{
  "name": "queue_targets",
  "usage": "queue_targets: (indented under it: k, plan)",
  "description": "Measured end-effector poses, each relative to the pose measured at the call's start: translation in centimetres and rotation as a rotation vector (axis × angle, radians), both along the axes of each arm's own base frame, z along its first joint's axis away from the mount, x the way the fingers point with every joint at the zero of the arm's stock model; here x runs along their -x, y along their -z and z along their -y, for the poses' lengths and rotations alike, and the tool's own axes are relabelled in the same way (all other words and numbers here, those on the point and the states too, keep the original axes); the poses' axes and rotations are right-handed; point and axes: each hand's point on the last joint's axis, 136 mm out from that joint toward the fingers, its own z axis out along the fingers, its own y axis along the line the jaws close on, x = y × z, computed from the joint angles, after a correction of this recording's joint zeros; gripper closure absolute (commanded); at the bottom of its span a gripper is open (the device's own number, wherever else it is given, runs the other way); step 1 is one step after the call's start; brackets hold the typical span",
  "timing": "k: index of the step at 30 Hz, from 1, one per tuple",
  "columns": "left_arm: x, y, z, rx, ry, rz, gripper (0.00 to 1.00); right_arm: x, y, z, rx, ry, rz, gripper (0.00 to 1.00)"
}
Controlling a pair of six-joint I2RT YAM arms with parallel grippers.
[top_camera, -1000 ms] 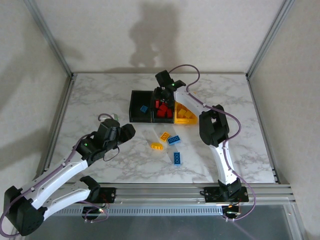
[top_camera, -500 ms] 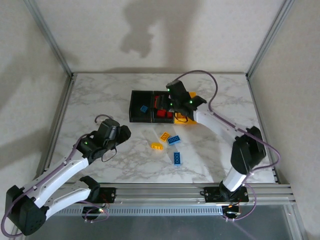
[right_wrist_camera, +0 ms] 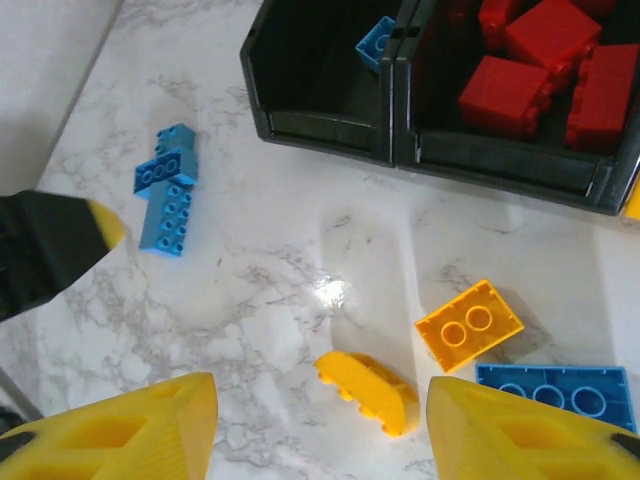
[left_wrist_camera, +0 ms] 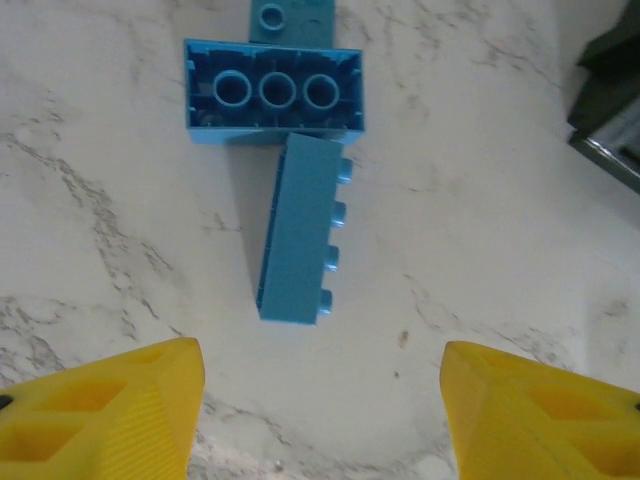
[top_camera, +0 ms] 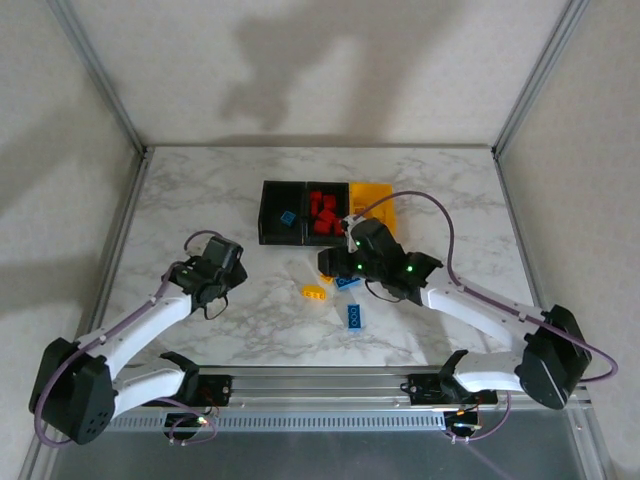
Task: Sort the legos into containers by color
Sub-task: Pick up the lego from the middle-left of the table.
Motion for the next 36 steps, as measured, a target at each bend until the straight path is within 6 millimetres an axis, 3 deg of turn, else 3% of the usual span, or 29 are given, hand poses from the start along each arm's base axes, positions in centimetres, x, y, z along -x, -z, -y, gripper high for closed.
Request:
queue_targets:
  k: [7, 12, 15, 22, 29, 36]
  plan:
    - [-1.5, 2.4, -0.4, -0.038, 0.004, -0.041, 0.34, 0.8, 0.9, 0.5, -0.014, 0.007, -0.019, 0.43]
    - [-2.0, 4.5, -1.0, -0.069, 0.001, -0.091, 0.39, 1.2, 0.9, 0.1, -0.020, -0.001, -0.024, 0.43]
    - [-2.3, 5.1, -1.2, -0.080, 0.006, -0.102, 0.46, 1.4, 0.9, -0.1, -0.025, -0.003, -0.028, 0.43]
    - [-2.7, 5.9, -1.4, -0.100, 0.026, -0.115, 0.76, 1.4, 0.9, -0.1, -0.031, 0.001, -0.030, 0.43]
    - [-2.7, 5.2, -0.9, -0.073, 0.049, -0.094, 0.88, 1.4, 0.9, -0.1, -0.030, 0.005, -0.030, 0.44]
    - [-3.3, 1.4, 0.4, -0.008, 0.087, -0.014, 0.89, 1.6, 1.0, 0.1, -0.032, 0.008, -0.032, 0.44]
